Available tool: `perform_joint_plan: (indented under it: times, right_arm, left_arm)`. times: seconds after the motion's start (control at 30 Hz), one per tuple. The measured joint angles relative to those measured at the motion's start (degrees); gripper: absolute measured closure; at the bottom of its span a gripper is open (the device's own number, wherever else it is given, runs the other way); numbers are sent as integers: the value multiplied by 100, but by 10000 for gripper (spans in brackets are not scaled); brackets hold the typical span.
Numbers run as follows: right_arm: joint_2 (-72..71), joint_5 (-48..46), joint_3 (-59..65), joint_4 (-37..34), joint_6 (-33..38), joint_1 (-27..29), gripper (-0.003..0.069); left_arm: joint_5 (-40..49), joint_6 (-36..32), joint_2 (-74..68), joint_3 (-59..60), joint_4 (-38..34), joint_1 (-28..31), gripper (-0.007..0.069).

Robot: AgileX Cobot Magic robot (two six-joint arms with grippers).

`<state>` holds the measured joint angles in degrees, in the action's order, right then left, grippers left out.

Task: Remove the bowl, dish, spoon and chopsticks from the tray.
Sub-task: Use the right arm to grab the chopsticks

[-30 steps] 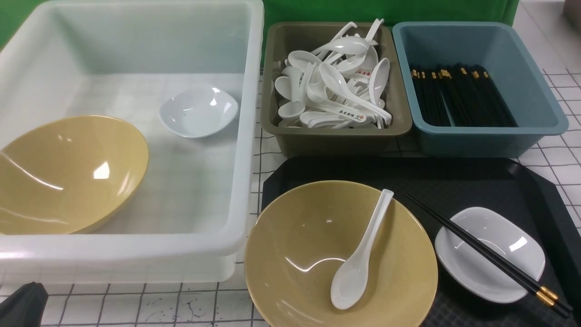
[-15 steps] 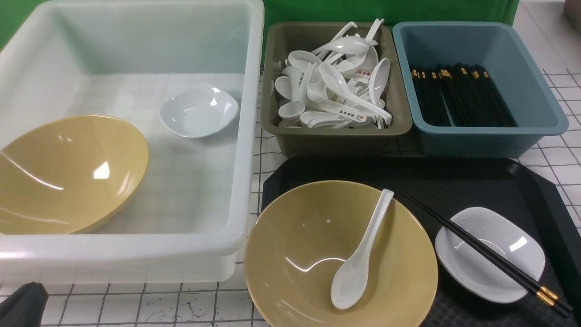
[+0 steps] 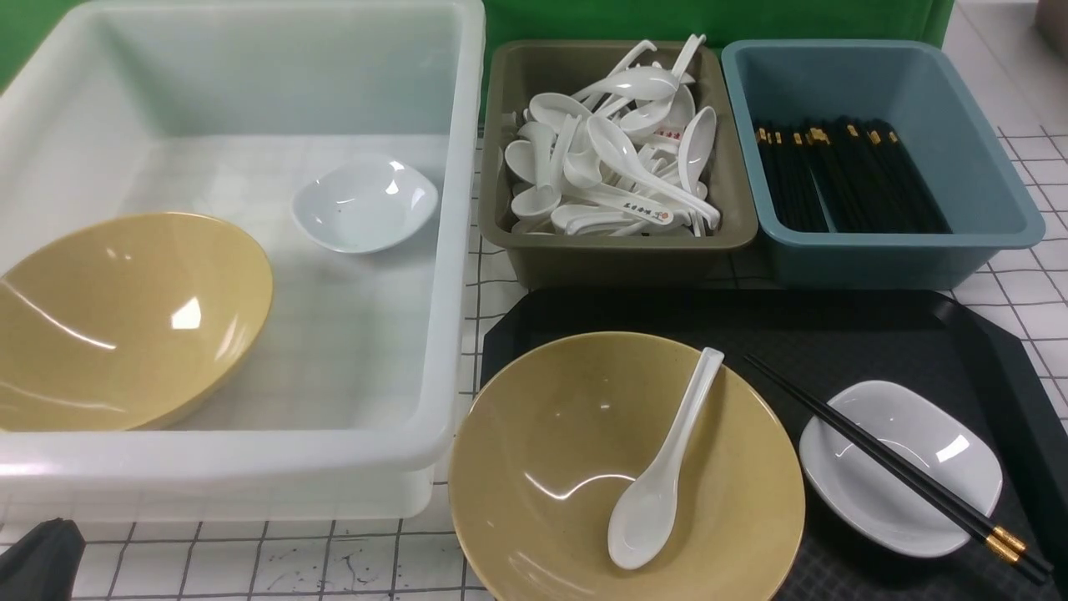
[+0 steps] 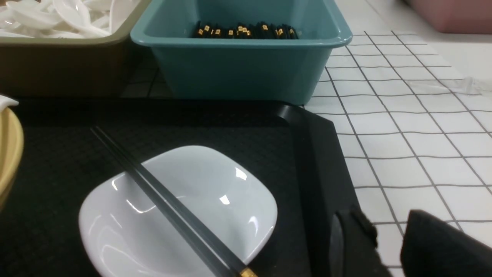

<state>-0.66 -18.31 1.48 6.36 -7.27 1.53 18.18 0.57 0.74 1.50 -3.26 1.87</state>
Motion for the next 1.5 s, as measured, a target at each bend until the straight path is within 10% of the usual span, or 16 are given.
perform_joint_plan:
  times: [0.37,0.53,0.73,1.1,1.27,1.5]
  right_arm:
    - [0,11,0,-231,-964,0,421]
    - [0,24,0,-1220,-4578,0,421]
    - [0,6,0,-1318,-5509,0,421]
    - [39,-331,-914,-1666,-2796,-749,459]
    - [1385,-1463,-2712,-1477,-743,-1521,614]
    - [3634,-3678,-4710,-1267,1167,-1725,624]
  left_arm:
    - [-172,467,0,0,-1592,0,638]
    - [-337,1730,0,0,-4634,0,638]
    - [-425,1826,0,0,-5628,0,638]
    - [343,-301,-10,-1101,-5368,0,638]
    - [1539,-1206,-1258,-2747,-3822,0,638]
    - [3821,-1312,-3532,-4851,-1631,0,638]
